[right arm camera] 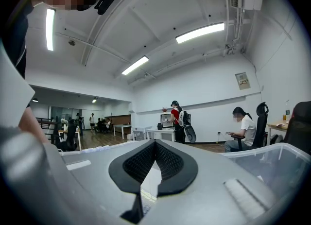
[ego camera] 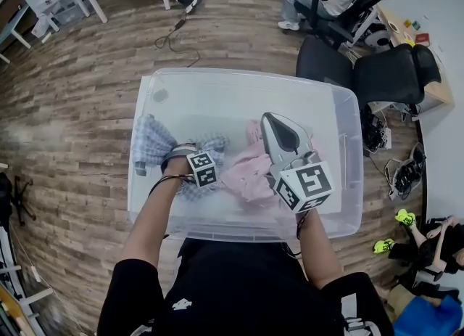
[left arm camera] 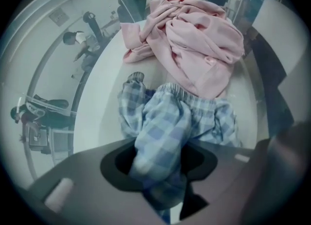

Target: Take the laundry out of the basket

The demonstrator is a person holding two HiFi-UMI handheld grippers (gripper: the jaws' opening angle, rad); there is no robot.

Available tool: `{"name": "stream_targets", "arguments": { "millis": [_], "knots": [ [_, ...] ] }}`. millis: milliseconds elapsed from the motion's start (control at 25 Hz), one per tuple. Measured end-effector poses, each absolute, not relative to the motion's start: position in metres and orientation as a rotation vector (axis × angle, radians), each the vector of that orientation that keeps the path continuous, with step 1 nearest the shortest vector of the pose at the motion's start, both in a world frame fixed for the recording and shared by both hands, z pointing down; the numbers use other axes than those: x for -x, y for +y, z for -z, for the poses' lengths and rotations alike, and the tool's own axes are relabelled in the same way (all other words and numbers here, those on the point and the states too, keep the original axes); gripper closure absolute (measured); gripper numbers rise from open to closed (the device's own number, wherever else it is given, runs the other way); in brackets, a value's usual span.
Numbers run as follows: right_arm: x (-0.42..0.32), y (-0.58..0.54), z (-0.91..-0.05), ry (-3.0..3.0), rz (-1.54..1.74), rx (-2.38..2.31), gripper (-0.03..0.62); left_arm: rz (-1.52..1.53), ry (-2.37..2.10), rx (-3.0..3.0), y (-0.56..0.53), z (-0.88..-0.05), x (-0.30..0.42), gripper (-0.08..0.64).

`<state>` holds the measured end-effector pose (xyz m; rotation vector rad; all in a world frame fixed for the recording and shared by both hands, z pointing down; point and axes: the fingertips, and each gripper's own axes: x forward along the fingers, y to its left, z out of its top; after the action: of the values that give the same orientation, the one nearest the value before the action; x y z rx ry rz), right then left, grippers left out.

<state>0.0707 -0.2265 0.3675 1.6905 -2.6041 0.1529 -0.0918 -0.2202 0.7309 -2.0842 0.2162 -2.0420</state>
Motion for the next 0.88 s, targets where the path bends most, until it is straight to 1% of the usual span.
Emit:
{"name": "stream_targets", "arguments": {
  "millis": [200,560,880],
  "knots": [
    [-0.071,-0.225,-0.363,-2.609,-0.141,-1.692,0.595,2.055,0.256,2.157,-0.218,-0.715,0.09,0.388],
    [-0.07,-0.224,-0.355,-2.645,-0.123,-1.681,0.595,1.879,0.385,2.259,-0.224,-0.656,0.07,0.394],
    [-0.059,-0.224,-0.349,-2.682,-0.1,-1.634,0.595,1.709,0.622,2.356,-0.235,-0.597,0.077,0.394]
  ]
}}
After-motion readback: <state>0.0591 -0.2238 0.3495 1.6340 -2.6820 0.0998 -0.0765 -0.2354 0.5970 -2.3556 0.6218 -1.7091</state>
